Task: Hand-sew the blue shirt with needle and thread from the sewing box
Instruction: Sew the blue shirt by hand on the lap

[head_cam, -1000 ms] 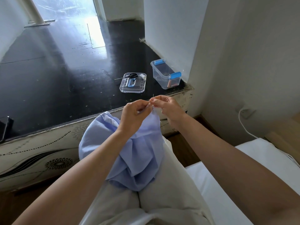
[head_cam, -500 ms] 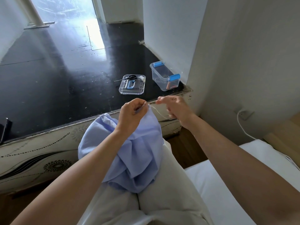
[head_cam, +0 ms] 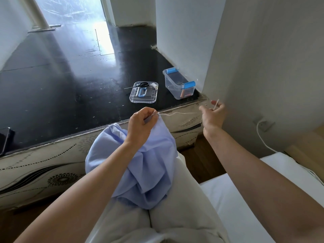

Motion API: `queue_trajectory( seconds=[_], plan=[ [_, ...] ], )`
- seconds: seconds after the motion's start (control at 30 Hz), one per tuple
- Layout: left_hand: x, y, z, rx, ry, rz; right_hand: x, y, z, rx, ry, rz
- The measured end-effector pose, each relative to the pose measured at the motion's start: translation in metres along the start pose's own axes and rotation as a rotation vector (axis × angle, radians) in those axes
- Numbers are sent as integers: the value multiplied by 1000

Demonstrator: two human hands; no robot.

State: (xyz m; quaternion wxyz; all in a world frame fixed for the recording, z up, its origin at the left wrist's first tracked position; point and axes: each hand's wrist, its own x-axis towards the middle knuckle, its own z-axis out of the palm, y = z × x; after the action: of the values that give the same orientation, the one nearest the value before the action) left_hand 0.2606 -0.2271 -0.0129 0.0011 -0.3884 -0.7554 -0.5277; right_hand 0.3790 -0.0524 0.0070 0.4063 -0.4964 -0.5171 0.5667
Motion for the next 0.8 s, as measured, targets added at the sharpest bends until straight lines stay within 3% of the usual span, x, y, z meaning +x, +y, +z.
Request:
queue_trajectory(
  seconds=[0.13, 0.27, 0.4, 0.5, 0.57, 0.6, 0.7, 0.73, 0.8],
  plan=[
    [1, 2, 1, -2, -20, 16, -14, -1, 4, -151, -413, -219],
    [0, 4, 0, 11, -64, 53, -27, -7, 11, -293, -970, -188],
    [0, 5, -1, 14, -54, 54, -30, -3, 16, -352, -1071, -107],
    [-1, 5, -3, 8, -54, 54, -25, -1, 12, -238, -1093, 6],
    [-1, 4, -3, 8, -54, 48, -21, -1, 11, -87, -993, 72],
    [-1, 3, -3, 6, -51, 43, -19, -1, 12, 16, -856, 107],
    [-1, 4, -3, 8, -30, 25, -2, 0, 11, 285, -181, 188],
    [-1, 4, -3, 11, -30, 20, 5, 4, 10, 268, -21, 163],
    [0, 4, -4, 4, -40, 14, 10, 10, 8, 104, 28, 90]
  ],
)
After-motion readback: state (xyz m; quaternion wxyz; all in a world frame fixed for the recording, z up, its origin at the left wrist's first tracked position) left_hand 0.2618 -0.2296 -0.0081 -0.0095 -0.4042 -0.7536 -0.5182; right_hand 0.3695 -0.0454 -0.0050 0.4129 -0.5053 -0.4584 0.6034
